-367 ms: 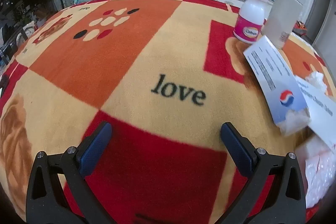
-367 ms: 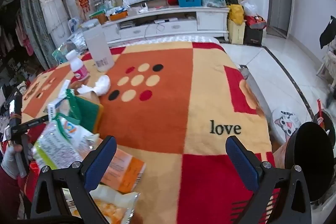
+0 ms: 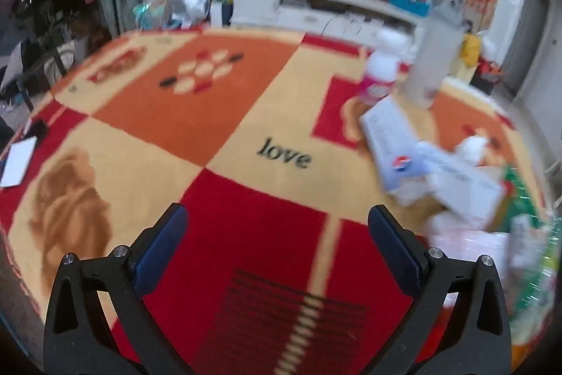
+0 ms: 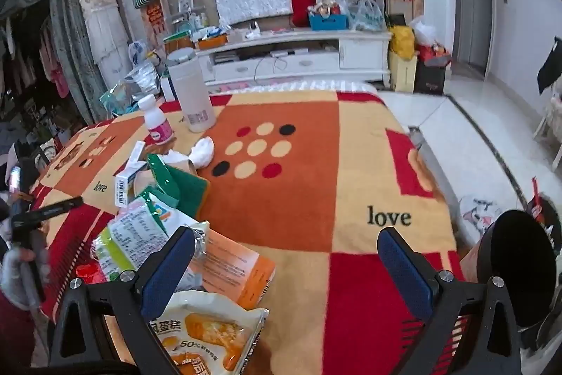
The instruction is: Collect trash
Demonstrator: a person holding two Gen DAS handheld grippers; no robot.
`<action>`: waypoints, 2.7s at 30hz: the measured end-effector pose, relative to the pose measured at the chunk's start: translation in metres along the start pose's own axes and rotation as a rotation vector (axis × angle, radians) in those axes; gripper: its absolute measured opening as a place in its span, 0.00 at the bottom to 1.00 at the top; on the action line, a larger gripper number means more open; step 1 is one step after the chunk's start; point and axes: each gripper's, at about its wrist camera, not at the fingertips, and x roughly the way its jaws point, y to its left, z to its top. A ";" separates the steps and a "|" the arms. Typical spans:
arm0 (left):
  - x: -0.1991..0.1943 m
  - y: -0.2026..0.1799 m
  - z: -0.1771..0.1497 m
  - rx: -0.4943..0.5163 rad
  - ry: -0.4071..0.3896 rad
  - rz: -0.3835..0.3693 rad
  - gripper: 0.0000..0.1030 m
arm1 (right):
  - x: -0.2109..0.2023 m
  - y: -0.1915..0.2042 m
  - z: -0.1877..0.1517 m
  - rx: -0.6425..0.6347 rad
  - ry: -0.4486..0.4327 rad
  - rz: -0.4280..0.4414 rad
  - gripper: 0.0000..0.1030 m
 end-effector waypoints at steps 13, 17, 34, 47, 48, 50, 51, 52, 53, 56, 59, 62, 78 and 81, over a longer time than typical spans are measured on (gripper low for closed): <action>-0.084 -0.090 -0.045 0.079 -0.136 -0.101 0.99 | -0.015 0.025 -0.006 -0.081 -0.077 -0.002 1.00; -0.099 -0.109 -0.047 0.093 -0.191 -0.102 0.99 | -0.022 0.029 -0.005 -0.078 -0.102 -0.001 1.00; -0.119 -0.132 -0.047 0.102 -0.270 -0.118 0.99 | -0.036 0.029 -0.004 -0.060 -0.168 -0.002 1.00; -0.125 -0.134 -0.046 0.102 -0.288 -0.134 0.99 | -0.043 0.034 -0.002 -0.066 -0.186 -0.008 1.00; -0.125 -0.134 -0.046 0.102 -0.289 -0.134 0.99 | -0.044 0.034 -0.002 -0.065 -0.188 -0.009 1.00; -0.126 -0.134 -0.046 0.102 -0.291 -0.135 0.99 | -0.045 0.034 -0.002 -0.064 -0.191 -0.009 1.00; -0.127 -0.134 -0.046 0.103 -0.292 -0.137 0.99 | -0.045 0.033 -0.002 -0.064 -0.192 -0.010 1.00; -0.127 -0.134 -0.046 0.103 -0.292 -0.137 0.99 | -0.045 0.034 -0.002 -0.063 -0.193 -0.011 1.00; -0.127 -0.135 -0.046 0.104 -0.293 -0.137 0.99 | -0.046 0.034 -0.002 -0.063 -0.194 -0.011 1.00; -0.128 -0.135 -0.047 0.106 -0.298 -0.140 0.99 | -0.046 0.033 -0.002 -0.064 -0.194 -0.011 1.00; -0.130 -0.136 -0.048 0.109 -0.301 -0.141 0.99 | -0.046 0.033 -0.002 -0.062 -0.194 -0.010 1.00; -0.130 -0.136 -0.048 0.107 -0.301 -0.142 0.99 | -0.046 0.034 -0.002 -0.062 -0.196 -0.013 1.00; -0.128 -0.139 -0.052 0.105 -0.292 -0.142 0.99 | -0.046 0.030 -0.001 -0.059 -0.175 -0.016 1.00; -0.128 -0.139 -0.053 0.104 -0.289 -0.142 0.99 | -0.046 0.030 -0.001 -0.060 -0.175 -0.017 1.00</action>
